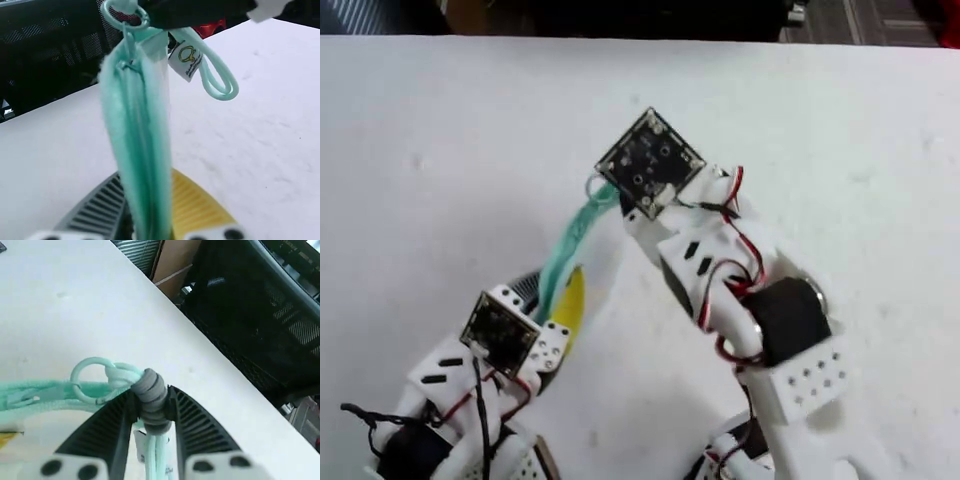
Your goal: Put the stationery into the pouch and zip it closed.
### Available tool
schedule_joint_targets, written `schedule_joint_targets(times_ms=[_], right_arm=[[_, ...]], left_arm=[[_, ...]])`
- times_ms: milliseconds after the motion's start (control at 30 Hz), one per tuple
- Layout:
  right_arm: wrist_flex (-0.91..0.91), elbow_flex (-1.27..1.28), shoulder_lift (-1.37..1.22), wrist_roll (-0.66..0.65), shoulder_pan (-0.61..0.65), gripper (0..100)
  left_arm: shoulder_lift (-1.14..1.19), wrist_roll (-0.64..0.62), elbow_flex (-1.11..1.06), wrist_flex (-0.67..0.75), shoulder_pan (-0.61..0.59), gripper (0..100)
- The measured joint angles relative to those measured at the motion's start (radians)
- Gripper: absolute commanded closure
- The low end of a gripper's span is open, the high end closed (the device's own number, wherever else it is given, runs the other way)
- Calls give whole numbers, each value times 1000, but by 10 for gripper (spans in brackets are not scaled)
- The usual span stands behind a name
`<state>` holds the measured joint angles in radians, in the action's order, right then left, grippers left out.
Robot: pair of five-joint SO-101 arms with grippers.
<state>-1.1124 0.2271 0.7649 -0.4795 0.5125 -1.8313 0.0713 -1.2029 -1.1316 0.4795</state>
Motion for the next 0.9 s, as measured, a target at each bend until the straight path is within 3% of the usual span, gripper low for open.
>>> schedule_joint_targets(times_ms=[433, 533, 667, 733, 900], right_arm=[[-132, -54, 41, 15, 66, 981], [-132, -54, 46, 15, 68, 981], [-144, -54, 46, 15, 91, 981], [-153, -54, 46, 15, 92, 981], [-153, -54, 46, 15, 100, 981]], left_arm=[[3, 0, 25, -20, 0, 967], [9, -9, 52, -38, 0, 876], [9, -92, 64, -51, -2, 707], [2, -150, 64, -51, -35, 671], [0, -239, 68, -69, -117, 776]])
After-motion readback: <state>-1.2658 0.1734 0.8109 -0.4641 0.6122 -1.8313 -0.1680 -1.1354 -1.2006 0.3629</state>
